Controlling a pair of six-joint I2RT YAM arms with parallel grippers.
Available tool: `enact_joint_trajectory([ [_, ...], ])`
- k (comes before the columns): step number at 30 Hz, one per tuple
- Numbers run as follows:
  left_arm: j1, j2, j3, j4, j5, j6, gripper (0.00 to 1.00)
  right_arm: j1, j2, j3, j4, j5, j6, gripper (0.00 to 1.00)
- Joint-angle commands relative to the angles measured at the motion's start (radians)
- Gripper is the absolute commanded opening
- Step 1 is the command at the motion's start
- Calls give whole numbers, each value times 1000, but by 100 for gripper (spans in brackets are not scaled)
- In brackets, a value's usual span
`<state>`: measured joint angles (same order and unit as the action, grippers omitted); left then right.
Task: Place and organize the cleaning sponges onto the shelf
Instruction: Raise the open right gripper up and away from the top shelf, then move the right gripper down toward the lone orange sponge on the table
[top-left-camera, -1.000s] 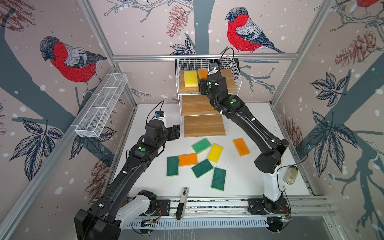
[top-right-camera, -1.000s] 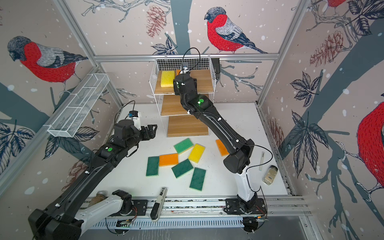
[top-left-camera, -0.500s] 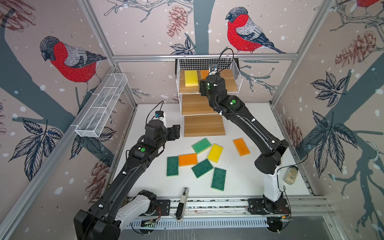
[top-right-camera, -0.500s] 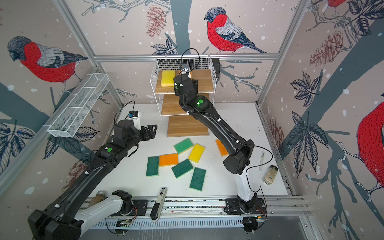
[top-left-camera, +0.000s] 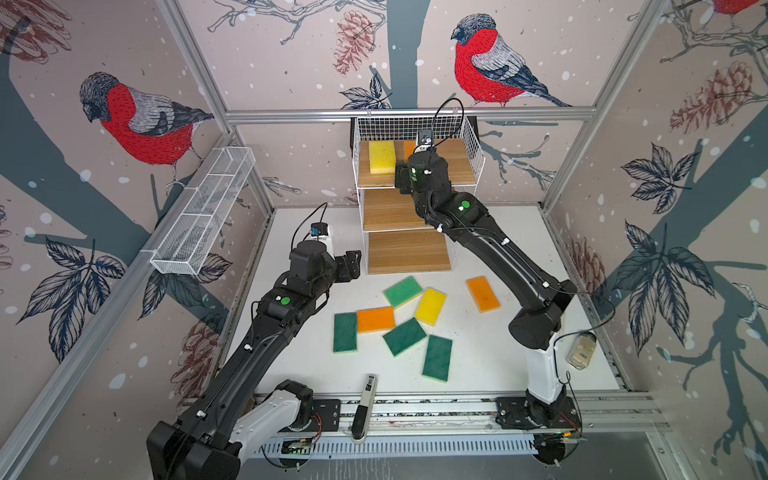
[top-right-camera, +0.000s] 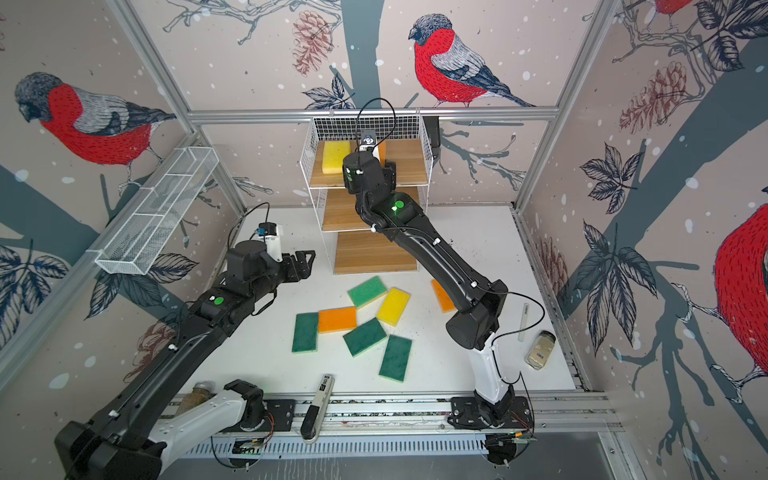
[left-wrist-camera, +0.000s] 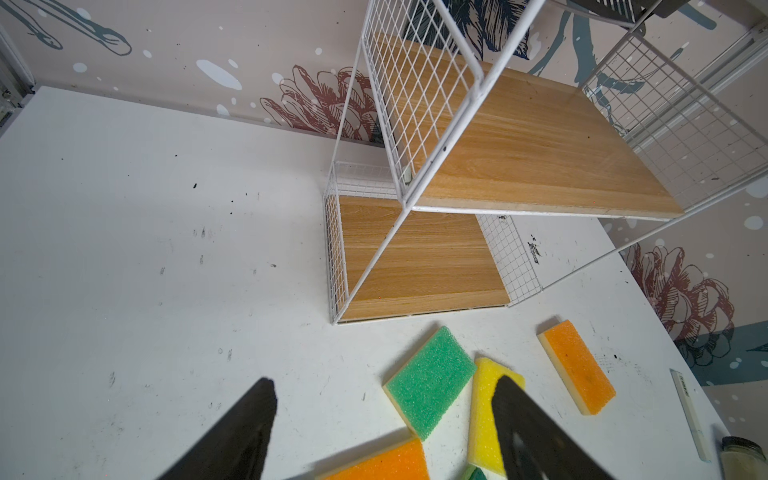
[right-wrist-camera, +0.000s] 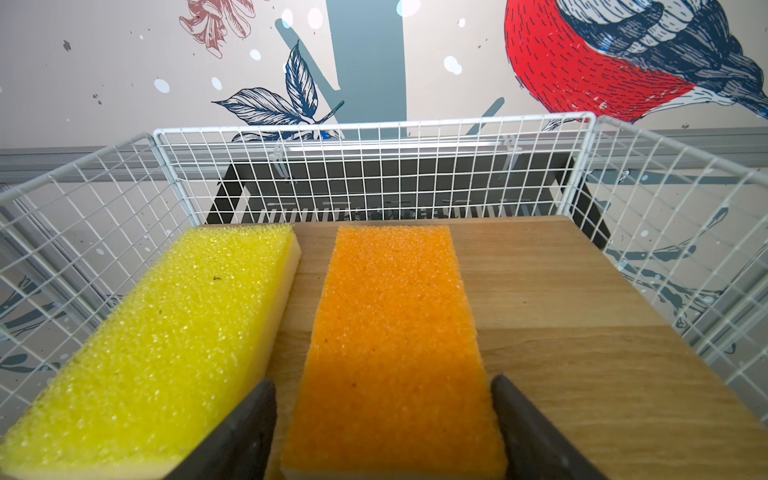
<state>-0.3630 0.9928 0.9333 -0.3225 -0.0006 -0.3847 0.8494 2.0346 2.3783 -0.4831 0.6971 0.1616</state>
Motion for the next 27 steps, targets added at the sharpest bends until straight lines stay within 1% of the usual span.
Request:
enact_joint_trajectory([
  [1, 1, -3, 1, 34, 10, 8, 82, 2, -11, -6, -103, -14, 20, 82],
  [4, 2, -4, 2, 35, 12, 7, 82, 8, -30, -10, -106, -12, 4, 86],
  [19, 2, -6, 15, 18, 30, 9, 82, 68, -149, -82, -79, 26, -39, 93],
  [23, 2, -17, 21, -1, 28, 11, 82, 79, -204, -136, -70, 41, -47, 94],
  [27, 2, -18, 30, -28, 18, 18, 82, 82, -282, -231, -39, 34, -45, 95],
])
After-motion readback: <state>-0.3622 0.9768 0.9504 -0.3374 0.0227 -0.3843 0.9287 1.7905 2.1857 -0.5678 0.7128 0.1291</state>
